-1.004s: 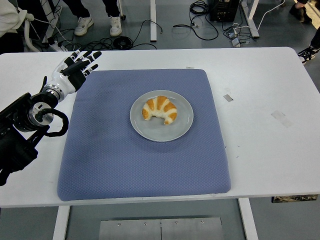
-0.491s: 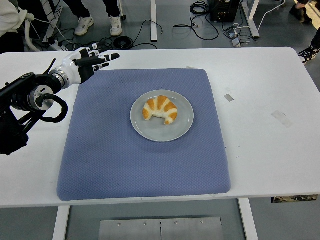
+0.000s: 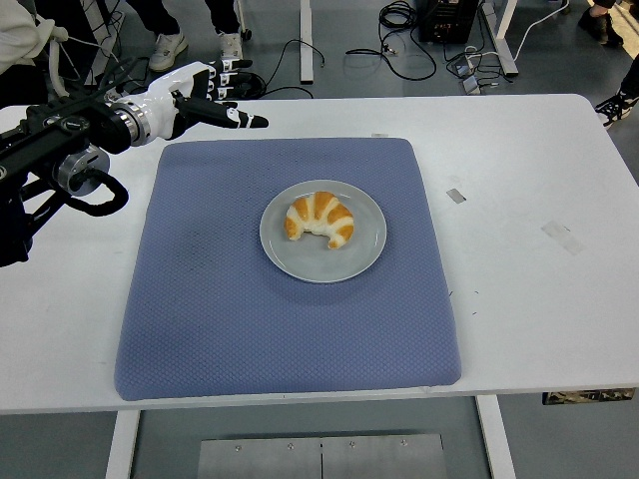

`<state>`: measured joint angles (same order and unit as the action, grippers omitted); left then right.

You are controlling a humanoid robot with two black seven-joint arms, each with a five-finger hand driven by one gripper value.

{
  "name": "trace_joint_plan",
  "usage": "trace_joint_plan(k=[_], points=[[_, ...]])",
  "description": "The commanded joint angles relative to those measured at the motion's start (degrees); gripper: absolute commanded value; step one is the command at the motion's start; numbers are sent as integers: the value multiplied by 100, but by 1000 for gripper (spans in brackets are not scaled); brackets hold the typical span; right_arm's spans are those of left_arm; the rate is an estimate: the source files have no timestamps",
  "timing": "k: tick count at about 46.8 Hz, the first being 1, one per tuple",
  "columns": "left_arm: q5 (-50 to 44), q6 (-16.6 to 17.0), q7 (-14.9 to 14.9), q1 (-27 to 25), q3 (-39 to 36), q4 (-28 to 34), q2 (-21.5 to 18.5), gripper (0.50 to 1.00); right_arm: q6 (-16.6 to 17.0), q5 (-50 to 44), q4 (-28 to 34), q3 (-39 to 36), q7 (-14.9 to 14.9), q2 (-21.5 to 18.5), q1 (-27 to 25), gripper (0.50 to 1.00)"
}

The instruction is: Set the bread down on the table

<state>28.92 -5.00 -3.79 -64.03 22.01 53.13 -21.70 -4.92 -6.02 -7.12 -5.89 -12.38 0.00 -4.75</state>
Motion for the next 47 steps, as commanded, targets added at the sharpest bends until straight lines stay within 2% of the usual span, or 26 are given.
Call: trace_joint_plan(k=[1,11,18,25,35,42,47], points=[[342,-1,1,-5,-21,118,8,990,0,4,0,0,-1,0,0,1000],[273,-54,-113,-233,-21,206,43,989,0,-4,0,0,-1,0,0,1000],[264,-89,-763,-259,41,233,34,989,0,-4,0,0,-1,0,0,1000],[264,-71,-1080,-382,67,224,26,989,0,-4,0,0,-1,0,0,1000],[246,-45,-975,-558,102,75,148,989,0,-4,0,0,-1,0,-9,1000],[220,-36,-966,-532,120,-469,359,990,0,-4,0,0,-1,0,0,1000],[316,-19,-948,-541,41,-549,421,990,0,-4,0,0,-1,0,0,1000]])
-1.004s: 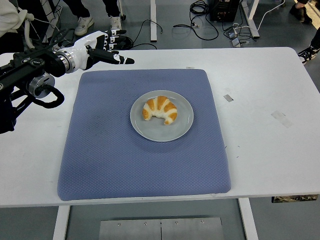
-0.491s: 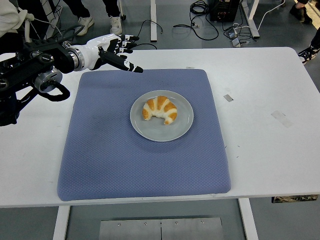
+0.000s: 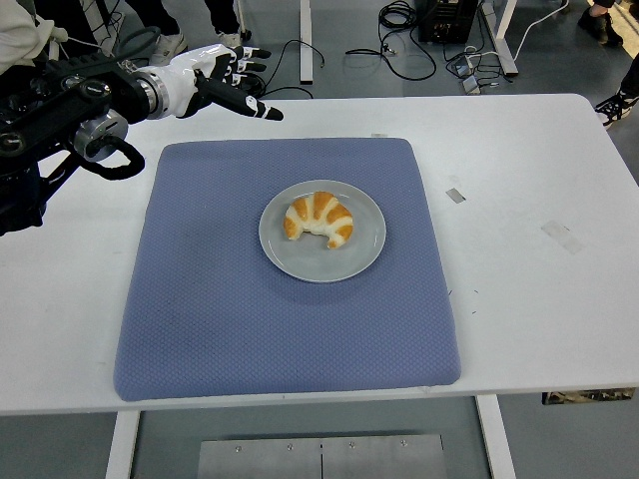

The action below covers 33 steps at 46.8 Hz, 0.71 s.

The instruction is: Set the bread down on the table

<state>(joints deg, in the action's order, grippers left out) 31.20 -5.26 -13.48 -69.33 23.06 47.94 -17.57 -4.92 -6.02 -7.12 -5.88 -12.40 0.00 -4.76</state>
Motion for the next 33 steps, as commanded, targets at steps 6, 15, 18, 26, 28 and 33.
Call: trace_joint_plan(k=[6,15,18,26,28,33], points=[[166,-46,30,-46,-65,58,-36,990,0,4,0,-1,0,0,1,1000],[843,-371,30,-54,-329,409,-106,990,0,4,0,-1,0,0,-7,1000],[1019,-388,30,-46,-399,585,-124,990,0,-4,0,-1,0,0,1,1000],[1230,-388,30,-46,-487,682,-98,990,0,-4,0,-1,0,0,-8,1000],[1326,-388,39,-54,-548,682,-89,989,0,4,0,-1,0,0,1,1000],[1643,-388,65,-63,-672,805,-80,990,0,-4,0,-1,0,0,1,1000]])
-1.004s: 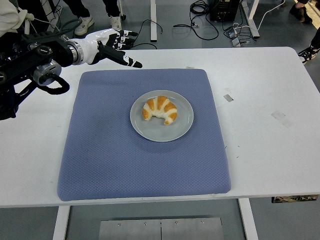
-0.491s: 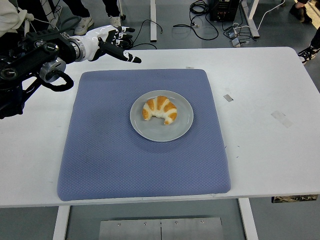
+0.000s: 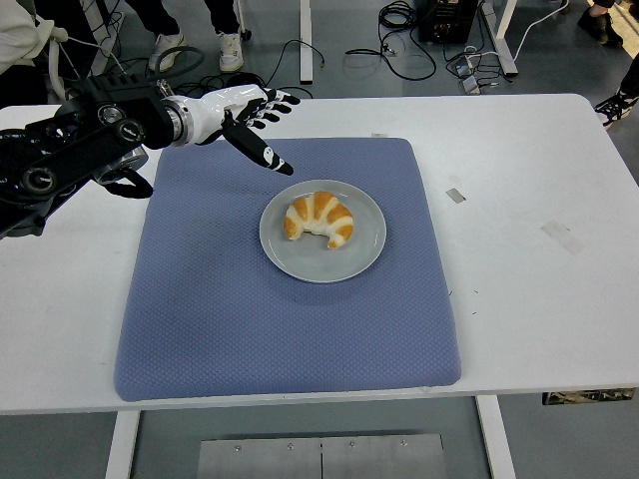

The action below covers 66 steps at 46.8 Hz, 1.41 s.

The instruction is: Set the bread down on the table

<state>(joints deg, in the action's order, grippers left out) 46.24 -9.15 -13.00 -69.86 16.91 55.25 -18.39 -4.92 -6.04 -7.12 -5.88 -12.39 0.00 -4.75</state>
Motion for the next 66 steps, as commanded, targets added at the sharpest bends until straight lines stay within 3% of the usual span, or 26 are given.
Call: trace_joint_plan(k=[1,15,23,33,47,55,64,66], points=[[166,1,9,-10,-65,99,11,990,0,-3,0,0,0,0,0,1000],[360,-34,17,-124,-601,425,99,989,0,-3,0,-1,0,0,0,1000],[562,54,0,-133,-627,530,336,984,0,6,0,-9,0,0,0,1000],[966,98,17,-80,-688,521,363,983,0,6,0,0,0,0,-8,1000],[1256,98,246,-36,-1005,495,415,968,0,-3,0,0,0,0,-8,1000],[1265,98,342,-28,-1023,442,512,895,0,-3,0,0,0,0,0,1000],[1265,98,342,-19,-1049,425,521,892,0,6,0,0,0,0,-8,1000],[1274,107,342,-19,-1049,416,521,866,0,6,0,0,0,0,-8,1000]])
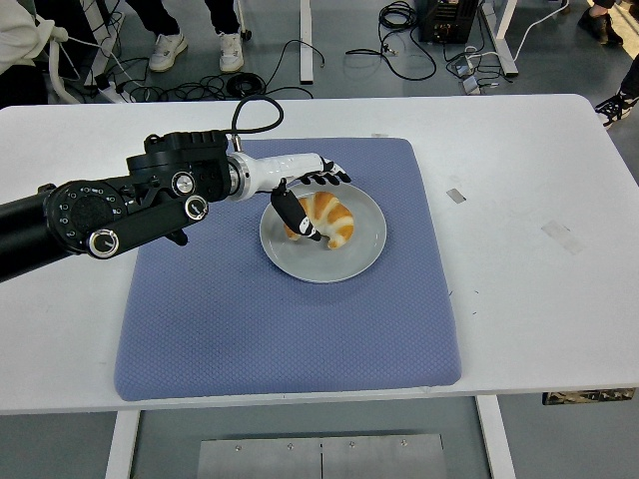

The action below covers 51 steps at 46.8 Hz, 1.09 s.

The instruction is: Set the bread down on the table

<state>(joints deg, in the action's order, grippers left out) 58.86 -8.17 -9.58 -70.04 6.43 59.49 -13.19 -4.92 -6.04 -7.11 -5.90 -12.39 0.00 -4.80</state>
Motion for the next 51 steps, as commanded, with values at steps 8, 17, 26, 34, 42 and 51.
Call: trace_joint_plan(k=[8,17,26,34,42,51], points=[[2,0,0,35,-1,-52,0,837,0,6,-1,1,0,0,-3,1000],[2,8,0,105,-1,-61,-8,837,0,-2,-1,1,0,0,5,1000],[11,8,0,114,-1,-87,9,837,0,-2,-1,1,0,0,-3,1000],[90,0,0,96,-36,-96,9,709,0,6,-1,1,0,0,6,1000],[169,8,0,114,-72,-122,0,575,0,6,-1,1,0,0,6,1000],[169,8,0,96,-72,-201,0,500,0,-2,-1,1,0,0,-3,1000]])
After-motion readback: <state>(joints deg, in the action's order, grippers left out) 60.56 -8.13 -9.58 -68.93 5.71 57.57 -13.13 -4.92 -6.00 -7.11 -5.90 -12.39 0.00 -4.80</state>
